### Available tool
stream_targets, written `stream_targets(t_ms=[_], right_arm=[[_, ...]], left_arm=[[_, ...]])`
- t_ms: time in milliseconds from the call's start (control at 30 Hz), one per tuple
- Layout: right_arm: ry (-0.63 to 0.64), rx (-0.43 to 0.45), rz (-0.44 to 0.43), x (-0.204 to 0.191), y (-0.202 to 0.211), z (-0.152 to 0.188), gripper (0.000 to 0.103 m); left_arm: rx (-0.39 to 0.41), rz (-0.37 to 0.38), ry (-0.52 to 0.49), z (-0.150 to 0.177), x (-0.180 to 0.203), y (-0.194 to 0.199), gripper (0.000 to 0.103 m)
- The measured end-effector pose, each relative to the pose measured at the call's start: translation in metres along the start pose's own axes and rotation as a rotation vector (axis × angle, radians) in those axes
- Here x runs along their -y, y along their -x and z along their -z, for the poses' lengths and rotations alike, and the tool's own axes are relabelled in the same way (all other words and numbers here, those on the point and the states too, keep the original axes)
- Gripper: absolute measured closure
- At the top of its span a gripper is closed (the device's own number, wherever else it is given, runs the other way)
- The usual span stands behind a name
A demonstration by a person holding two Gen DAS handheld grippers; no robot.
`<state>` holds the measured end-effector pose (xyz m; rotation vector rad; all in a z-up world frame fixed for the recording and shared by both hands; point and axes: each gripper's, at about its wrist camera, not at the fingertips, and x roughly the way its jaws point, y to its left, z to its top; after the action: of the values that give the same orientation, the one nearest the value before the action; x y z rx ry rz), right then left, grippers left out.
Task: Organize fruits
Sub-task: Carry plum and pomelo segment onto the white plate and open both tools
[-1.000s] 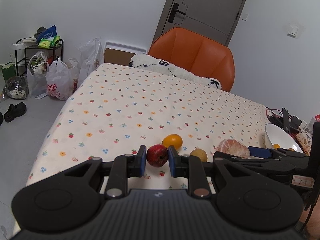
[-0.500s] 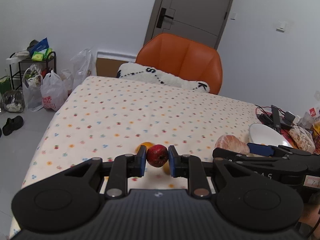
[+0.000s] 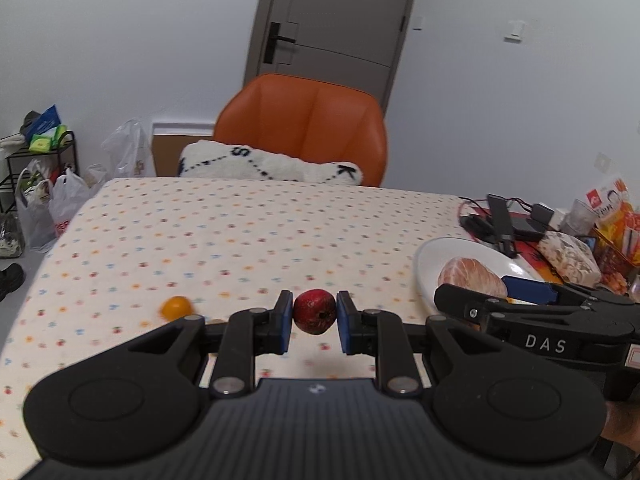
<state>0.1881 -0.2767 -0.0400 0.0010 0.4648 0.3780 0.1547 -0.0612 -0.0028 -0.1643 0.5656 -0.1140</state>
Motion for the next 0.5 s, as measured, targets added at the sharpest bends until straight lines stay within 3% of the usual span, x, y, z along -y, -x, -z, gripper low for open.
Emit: stream_targets(t_ms=[500], right_arm=[[-0.105,0.063,0.074,0.089,0.035,0.013,0.015]], left_arm=[[-0.014,0.062,-0.104,0.004,0.098,-0.027,0.082]])
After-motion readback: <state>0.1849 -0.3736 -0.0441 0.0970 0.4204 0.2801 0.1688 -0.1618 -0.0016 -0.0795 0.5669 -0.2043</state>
